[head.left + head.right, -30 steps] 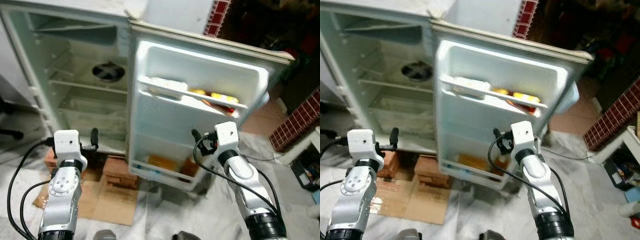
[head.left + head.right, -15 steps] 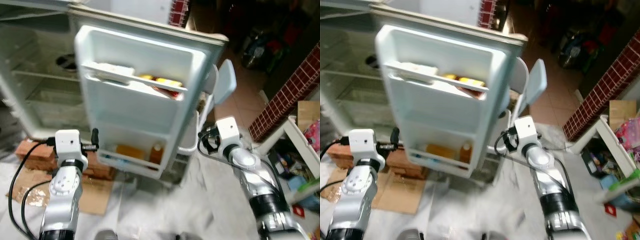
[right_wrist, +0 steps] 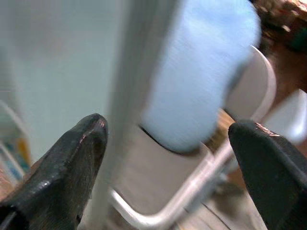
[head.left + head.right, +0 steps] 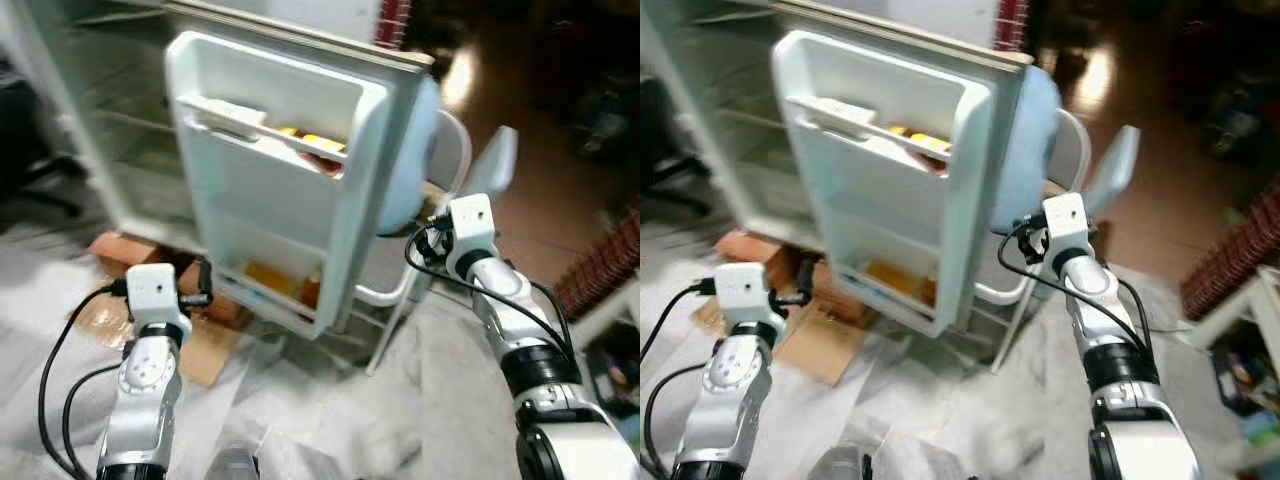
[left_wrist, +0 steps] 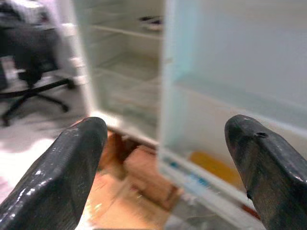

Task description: Restocking fridge

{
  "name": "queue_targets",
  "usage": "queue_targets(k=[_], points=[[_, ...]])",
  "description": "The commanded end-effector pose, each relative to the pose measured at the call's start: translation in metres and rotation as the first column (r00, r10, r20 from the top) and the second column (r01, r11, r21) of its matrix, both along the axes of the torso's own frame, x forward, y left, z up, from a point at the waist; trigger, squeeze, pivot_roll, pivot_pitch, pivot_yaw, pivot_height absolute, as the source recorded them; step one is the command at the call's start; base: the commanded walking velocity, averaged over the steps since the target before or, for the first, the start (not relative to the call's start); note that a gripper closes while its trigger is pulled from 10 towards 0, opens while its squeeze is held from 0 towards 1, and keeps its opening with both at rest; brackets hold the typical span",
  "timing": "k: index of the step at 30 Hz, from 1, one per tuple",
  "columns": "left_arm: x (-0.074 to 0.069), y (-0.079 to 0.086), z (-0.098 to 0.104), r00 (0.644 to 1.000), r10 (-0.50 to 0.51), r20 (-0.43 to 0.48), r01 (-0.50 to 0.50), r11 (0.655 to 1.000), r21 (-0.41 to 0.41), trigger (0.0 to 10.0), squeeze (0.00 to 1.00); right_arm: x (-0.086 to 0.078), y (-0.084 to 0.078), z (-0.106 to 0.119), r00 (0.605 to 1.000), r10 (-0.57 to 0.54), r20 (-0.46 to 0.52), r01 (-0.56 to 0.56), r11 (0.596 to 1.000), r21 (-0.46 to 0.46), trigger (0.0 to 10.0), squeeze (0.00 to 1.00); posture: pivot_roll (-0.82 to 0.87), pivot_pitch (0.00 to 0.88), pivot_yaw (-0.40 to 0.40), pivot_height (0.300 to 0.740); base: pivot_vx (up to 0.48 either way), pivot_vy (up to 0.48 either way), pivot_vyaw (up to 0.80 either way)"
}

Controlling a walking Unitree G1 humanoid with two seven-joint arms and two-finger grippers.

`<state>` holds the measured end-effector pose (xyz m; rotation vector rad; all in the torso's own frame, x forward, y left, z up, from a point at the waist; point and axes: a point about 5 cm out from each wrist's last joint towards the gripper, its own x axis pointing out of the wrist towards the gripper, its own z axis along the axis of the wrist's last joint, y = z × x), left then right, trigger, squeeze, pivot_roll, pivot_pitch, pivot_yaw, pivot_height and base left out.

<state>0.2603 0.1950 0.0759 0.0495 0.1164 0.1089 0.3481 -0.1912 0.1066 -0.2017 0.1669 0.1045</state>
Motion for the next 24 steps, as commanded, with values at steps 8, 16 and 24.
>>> queue_targets(k=[8, 16, 24], points=[[0.000, 0.003, 0.004, 1.000, 0.009, 0.010, -0.009, 1.000, 0.014, 10.0, 0.00, -0.001, 0.005, 0.008, 0.997, -0.017, 0.074, 0.015, 0.999, 0.031, 10.0, 0.00, 0.10, 0.000, -0.081, 0.716, 0.000, -0.287, 0.80], [-0.008, 0.012, -0.002, 1.000, 0.028, -0.014, -0.027, 0.999, 0.029, 10.0, 0.00, -0.021, 0.011, -0.006, 0.997, -0.046, 0.069, 0.043, 0.997, 0.057, 10.0, 0.00, 0.08, 0.000, -0.085, 0.716, 0.000, -0.420, 0.21], [-0.018, 0.011, 0.006, 1.000, -0.006, 0.022, 0.005, 0.999, 0.049, 10.0, 0.00, -0.040, 0.012, -0.018, 0.997, -0.067, 0.030, 0.065, 0.996, 0.062, 10.0, 0.00, 0.09, 0.000, -0.088, 0.716, 0.000, -0.142, 0.00]])
